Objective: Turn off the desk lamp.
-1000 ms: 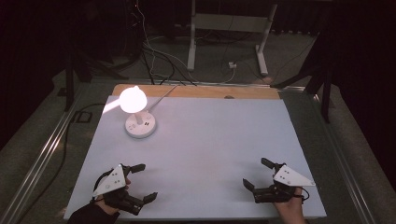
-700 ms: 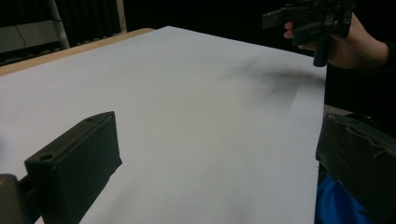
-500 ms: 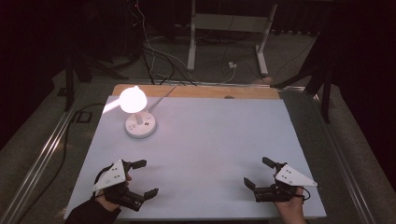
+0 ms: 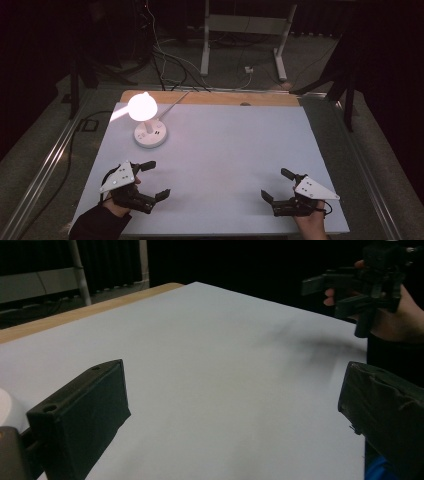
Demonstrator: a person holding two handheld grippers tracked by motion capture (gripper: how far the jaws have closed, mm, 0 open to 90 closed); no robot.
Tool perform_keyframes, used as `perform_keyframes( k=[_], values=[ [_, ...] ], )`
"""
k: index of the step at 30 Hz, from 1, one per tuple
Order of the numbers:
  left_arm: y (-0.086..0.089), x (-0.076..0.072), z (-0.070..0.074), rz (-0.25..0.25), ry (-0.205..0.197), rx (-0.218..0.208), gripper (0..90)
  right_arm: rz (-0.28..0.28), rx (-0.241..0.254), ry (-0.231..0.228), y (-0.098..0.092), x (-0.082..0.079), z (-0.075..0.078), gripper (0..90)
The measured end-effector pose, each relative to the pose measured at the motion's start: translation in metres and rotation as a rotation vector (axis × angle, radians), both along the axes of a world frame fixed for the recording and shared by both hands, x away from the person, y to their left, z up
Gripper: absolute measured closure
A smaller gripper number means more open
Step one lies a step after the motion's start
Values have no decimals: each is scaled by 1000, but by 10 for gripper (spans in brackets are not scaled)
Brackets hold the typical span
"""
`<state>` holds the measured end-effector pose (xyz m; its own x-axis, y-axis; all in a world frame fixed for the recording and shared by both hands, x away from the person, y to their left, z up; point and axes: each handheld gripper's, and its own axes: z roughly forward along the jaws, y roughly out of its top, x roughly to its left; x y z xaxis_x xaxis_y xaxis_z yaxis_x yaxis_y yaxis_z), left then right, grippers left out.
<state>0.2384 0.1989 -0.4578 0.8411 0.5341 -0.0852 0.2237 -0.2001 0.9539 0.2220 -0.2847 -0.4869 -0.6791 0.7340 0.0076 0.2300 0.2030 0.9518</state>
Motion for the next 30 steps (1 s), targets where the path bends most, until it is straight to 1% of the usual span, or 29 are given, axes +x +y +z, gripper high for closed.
perform_keyframes(
  k=[2,3,4,5,6,7,8,10,11,13,14,15,16,17,19,20,22,26,28,30],
  values=[
    [0,2,1,6,2,-8,5,-1,-2,-3,0,0,0,0],
    [0,4,2,18,1,-5,5,-1,-1,-5,0,-1,0,0],
    [1,6,4,43,2,-3,5,-1,-1,-6,0,-1,0,0],
    [1,6,4,43,2,-3,5,-1,-1,-6,0,-1,0,0],
    [2,9,5,65,8,-18,5,1,2,-1,0,0,0,0],
    [2,9,5,65,8,-18,5,1,1,1,0,0,0,0],
    [3,13,6,82,10,-17,5,2,-1,1,0,0,0,0],
    [4,15,7,88,9,-11,5,3,-1,-1,0,0,0,0],
    [4,17,7,101,4,-11,5,3,0,0,0,0,0,0],
    [6,21,8,108,11,-15,5,4,-3,0,0,-1,0,0],
    [6,24,9,122,8,-9,5,5,-3,0,1,-1,0,0],
    [6,24,9,122,8,-9,5,4,-3,0,0,-1,0,0],
    [7,29,10,137,10,-9,5,3,-1,1,0,0,0,0],
    [7,29,10,137,10,-9,5,3,1,2,0,0,0,0],
    [8,36,10,162,15,-2,5,4,-2,2,1,0,0,0],
    [8,36,10,162,15,-2,5,5,-3,2,1,0,0,0],
    [8,42,9,190,18,-2,5,5,-1,2,1,0,0,0],
    [7,48,9,202,18,0,5,6,1,3,0,0,0,0],
    [7,53,8,220,17,-7,5,5,2,2,0,0,0,0],
    [7,55,8,228,20,-3,5,7,0,3,1,0,0,0]
  ],
)
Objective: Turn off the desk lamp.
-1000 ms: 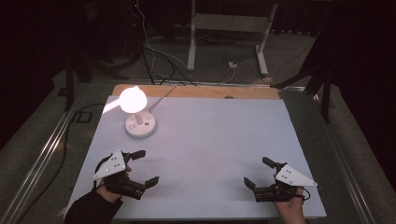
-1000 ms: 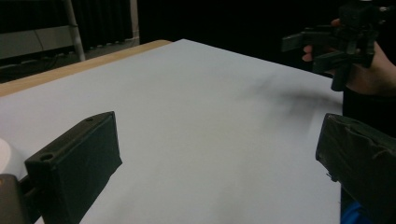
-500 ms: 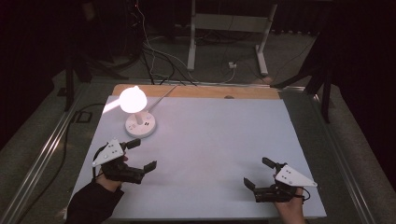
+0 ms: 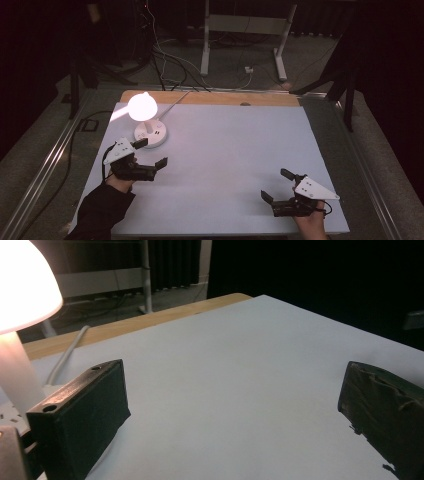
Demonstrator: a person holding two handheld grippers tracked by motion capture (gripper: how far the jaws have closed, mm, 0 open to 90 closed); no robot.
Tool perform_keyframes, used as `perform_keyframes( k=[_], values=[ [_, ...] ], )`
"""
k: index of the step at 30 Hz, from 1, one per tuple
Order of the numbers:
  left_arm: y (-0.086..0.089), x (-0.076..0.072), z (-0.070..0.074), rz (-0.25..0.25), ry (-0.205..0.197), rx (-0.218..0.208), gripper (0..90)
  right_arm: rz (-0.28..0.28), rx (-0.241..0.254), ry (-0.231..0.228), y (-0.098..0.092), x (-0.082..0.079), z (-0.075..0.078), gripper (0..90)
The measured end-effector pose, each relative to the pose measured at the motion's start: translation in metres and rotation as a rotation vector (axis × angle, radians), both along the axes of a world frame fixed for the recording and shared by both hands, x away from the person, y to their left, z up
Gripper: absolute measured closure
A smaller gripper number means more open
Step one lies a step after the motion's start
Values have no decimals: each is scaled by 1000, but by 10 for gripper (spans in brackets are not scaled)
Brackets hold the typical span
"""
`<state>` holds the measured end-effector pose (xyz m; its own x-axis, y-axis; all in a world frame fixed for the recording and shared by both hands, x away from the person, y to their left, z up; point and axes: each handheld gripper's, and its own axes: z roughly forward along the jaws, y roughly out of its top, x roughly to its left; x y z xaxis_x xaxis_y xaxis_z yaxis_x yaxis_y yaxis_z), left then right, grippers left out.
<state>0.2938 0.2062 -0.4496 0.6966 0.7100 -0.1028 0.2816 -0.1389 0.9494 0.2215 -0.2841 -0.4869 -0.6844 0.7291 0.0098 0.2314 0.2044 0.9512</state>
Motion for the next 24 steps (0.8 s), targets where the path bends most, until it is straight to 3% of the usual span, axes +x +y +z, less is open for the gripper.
perform_keyframes(
  k=[17,20,24],
  values=[
    [0,28,-7,118,29,4,5,2,1,1,1,0,0,0],
    [1,35,-9,144,69,-11,5,2,2,2,1,0,0,0],
    [3,41,-12,174,80,3,5,3,2,3,1,0,0,0]
  ],
)
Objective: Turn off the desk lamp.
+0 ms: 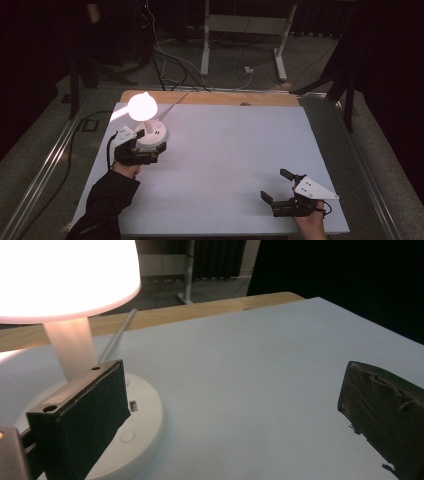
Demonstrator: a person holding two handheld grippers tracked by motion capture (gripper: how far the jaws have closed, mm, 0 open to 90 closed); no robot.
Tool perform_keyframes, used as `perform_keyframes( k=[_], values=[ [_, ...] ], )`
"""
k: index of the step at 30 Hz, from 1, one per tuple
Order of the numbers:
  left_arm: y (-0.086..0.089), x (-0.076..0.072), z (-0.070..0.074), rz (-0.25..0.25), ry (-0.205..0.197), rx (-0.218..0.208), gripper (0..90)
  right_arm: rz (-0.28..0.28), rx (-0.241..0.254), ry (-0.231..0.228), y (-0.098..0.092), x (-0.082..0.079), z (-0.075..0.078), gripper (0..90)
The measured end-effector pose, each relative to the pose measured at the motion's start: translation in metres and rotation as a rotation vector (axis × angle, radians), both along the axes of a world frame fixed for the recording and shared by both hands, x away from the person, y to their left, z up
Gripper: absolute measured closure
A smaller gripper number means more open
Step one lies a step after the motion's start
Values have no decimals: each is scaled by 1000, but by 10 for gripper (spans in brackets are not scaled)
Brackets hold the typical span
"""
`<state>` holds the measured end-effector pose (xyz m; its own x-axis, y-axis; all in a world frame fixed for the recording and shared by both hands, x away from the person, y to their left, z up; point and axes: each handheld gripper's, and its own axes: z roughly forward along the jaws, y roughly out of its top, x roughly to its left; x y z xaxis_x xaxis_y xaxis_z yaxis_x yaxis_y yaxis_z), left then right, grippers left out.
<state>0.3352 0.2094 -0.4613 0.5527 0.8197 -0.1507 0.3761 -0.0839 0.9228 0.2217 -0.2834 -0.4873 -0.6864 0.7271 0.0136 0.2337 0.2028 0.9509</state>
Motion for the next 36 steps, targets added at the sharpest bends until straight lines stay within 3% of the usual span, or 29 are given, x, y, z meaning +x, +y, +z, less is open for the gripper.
perform_keyframes(
  k=[9,20,30,36],
  values=[
    [2,13,-6,55,20,12,6,3,4,7,0,0,-1,0],
    [4,22,-13,121,45,28,125,4,4,9,0,1,-1,0],
    [5,30,-17,176,55,70,427,7,2,12,0,1,-1,0],
    [6,33,-21,185,66,83,614,10,1,15,1,1,-2,0]
  ],
)
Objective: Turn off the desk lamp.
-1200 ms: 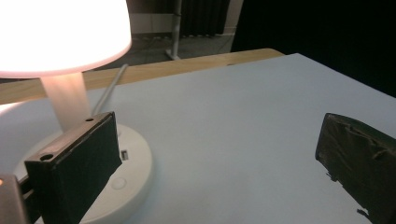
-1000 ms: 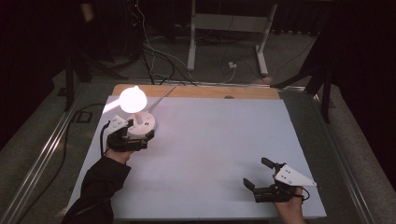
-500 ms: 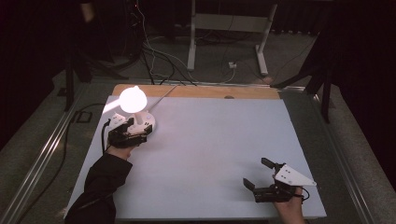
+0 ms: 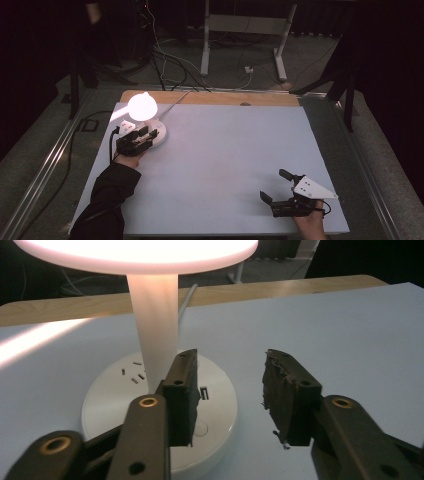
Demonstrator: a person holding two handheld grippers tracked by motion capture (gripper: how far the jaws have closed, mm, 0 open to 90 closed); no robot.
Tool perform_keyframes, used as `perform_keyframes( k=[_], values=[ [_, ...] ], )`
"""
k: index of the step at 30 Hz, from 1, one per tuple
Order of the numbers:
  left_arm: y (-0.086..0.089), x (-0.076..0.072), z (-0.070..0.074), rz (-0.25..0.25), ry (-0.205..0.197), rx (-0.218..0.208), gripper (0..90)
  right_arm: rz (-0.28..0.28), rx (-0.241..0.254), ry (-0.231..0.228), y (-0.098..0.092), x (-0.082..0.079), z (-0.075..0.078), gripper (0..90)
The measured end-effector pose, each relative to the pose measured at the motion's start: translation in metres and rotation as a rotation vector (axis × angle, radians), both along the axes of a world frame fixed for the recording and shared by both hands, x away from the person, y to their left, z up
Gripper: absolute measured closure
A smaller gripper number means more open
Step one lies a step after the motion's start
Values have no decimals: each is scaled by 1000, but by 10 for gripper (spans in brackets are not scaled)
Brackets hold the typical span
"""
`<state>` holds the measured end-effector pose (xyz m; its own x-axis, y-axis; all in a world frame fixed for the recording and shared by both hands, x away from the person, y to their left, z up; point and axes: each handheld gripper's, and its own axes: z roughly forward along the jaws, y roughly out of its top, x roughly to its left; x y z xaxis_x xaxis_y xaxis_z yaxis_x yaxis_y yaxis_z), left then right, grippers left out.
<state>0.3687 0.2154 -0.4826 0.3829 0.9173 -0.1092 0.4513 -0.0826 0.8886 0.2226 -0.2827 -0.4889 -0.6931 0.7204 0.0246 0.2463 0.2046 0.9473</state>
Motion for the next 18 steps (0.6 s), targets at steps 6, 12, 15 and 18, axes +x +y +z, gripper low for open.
perform_keyframes(
  k=[6,12,15,18],
  values=[
    [1,3,-3,14,15,11,736,-1,1,0,0,0,0,0],
    [2,9,-8,25,52,20,822,1,-1,4,0,0,0,0],
    [3,11,-11,25,61,32,864,2,-1,6,0,0,-1,0],
    [3,13,-14,19,65,50,894,2,-2,5,0,0,-1,0]
  ],
)
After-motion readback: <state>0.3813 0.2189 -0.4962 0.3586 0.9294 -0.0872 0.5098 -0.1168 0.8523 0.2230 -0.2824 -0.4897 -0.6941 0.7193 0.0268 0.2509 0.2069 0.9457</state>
